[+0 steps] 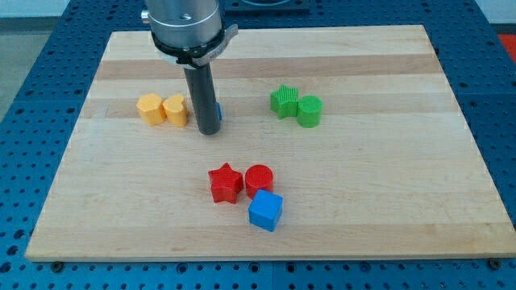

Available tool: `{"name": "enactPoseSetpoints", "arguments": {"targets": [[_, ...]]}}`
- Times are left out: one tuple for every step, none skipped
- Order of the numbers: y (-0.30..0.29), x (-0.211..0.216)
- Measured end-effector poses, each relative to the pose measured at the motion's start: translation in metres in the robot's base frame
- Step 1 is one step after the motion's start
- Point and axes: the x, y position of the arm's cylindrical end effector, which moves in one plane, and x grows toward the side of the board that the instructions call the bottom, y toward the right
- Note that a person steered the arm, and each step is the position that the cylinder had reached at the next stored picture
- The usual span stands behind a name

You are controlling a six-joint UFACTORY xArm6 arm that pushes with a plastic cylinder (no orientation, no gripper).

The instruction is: Point your arm to the blue cube

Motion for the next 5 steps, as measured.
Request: {"name": "enactPoseSetpoints", "arguments": {"targets": [[0.002, 0.004], [0.003, 0.025], [-0.02, 0.046], [-0.029, 0.088], [-0.028, 0.133]]}}
